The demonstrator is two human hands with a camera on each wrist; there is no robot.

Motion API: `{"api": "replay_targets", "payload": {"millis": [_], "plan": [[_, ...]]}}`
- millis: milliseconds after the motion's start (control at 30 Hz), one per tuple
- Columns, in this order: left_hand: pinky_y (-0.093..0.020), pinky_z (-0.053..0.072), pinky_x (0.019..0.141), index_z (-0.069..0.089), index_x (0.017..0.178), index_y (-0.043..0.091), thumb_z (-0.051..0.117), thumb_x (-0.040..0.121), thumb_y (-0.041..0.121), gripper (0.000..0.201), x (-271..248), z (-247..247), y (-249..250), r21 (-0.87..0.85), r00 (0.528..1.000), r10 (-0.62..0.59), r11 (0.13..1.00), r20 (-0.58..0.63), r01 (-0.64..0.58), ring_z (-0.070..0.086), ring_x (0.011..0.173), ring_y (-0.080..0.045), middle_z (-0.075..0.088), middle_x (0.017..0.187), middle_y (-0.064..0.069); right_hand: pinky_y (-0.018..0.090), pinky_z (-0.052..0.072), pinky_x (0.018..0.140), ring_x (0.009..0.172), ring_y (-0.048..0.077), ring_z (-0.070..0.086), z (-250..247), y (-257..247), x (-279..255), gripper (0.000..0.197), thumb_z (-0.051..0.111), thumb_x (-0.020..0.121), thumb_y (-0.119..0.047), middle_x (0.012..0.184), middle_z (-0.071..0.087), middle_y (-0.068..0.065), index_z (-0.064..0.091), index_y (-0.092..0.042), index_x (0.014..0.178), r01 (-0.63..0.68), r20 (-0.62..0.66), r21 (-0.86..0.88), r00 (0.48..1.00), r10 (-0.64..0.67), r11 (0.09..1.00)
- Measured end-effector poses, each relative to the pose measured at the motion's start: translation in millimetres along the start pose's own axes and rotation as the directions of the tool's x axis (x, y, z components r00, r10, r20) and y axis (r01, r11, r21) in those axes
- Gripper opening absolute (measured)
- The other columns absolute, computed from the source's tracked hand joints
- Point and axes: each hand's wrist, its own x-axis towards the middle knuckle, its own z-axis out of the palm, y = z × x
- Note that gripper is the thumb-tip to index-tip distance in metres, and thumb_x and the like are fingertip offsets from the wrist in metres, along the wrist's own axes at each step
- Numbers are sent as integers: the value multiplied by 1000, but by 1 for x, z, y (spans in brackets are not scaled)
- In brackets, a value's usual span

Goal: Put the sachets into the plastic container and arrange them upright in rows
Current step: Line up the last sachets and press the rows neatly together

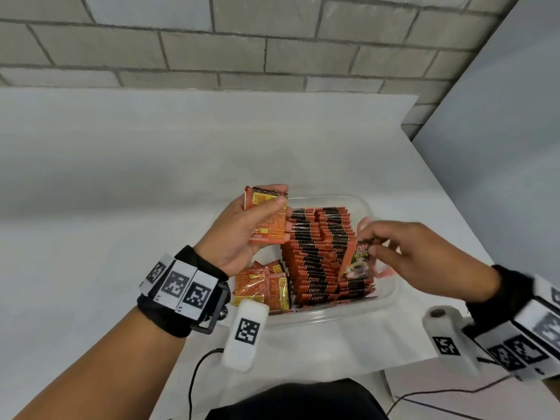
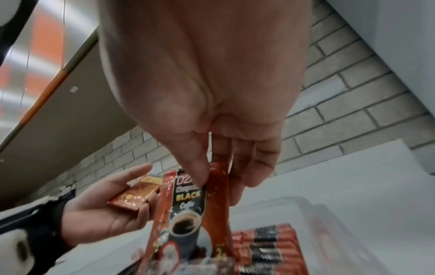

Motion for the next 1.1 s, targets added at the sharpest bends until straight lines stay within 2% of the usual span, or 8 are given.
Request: {"api": "replay_targets", "payload": {"millis": [100, 233, 333, 400, 500, 667, 833, 1100], "plan": [[-30, 57, 67, 65, 110, 16, 62, 76, 22, 35, 2, -1, 1, -18, 1000, -9, 1000, 1, 9, 66, 68, -18, 68, 83, -8, 25, 48, 71, 77, 10, 62, 9, 14, -15, 24, 55, 92, -5, 82, 65, -18, 63, -27, 97, -5, 89, -74, 996, 12, 997], [-30, 57, 65, 65, 110, 15, 61, 76, 21, 35, 5, 2, 0, -30, 1000, -30, 999, -1, 30, 66, 67, -18, 68, 84, -9, 14, 45, 76, 86, 4, 62, 22, 23, -22, 26, 51, 93, -6, 98, 69, -15, 67, -22, 106, 25, 149, -205, 989, 5, 978], [-31, 57, 65, 66, 111, 15, 62, 76, 21, 35, 6, 4, -1, -26, 999, -43, 999, -7, 42, 66, 68, -18, 68, 85, -10, 24, 48, 83, 91, 8, 63, 29, 26, -24, 26, 51, 94, -11, 104, 68, -10, 69, -22, 109, 90, 145, -273, 988, -51, 958], [-31, 57, 64, 66, 112, 15, 62, 76, 21, 36, 5, 5, -1, -25, 999, -47, 999, -7, 47, 66, 68, -19, 67, 86, -10, 31, 51, 72, 83, 14, 61, 33, 29, -24, 23, 62, 89, -9, 94, 65, -5, 72, -23, 104, 138, 123, -318, 987, -104, 938], [-30, 57, 63, 66, 111, 15, 61, 77, 21, 36, 4, 6, -1, -24, 999, -52, 998, -4, 52, 66, 68, -19, 67, 88, -11, 23, 40, 53, 63, 11, 57, 38, 32, -21, 32, 82, 70, -8, 75, 58, -7, 75, -30, 92, 189, 123, -466, 981, -149, 864], [-29, 57, 62, 65, 112, 15, 61, 76, 21, 36, 1, 7, -2, -23, 999, -53, 998, 1, 53, 65, 67, -18, 66, 91, -13, 24, 29, 83, 95, 7, 55, 33, 20, -12, 26, 44, 99, -18, 103, 61, -15, 60, -35, 110, 166, 241, -585, 970, -26, 794], [-30, 57, 63, 65, 111, 15, 62, 76, 21, 36, 0, 7, -2, -20, 999, -53, 998, -4, 53, 65, 67, -19, 66, 92, -13, 24, 36, 80, 89, 11, 58, 34, 16, -2, 24, 46, 95, -13, 94, 63, -11, 64, -29, 98, 187, 332, -630, 942, 44, 754], [-28, 57, 61, 65, 110, 16, 61, 77, 20, 33, -1, 6, -2, -20, 999, -52, 998, -3, 52, 65, 68, -19, 66, 90, -12, 21, 26, 60, 69, 12, 46, 33, 6, 8, 17, 53, 88, -12, 88, 66, -8, 66, -24, 90, 139, 328, -667, 937, 121, 732]]}}
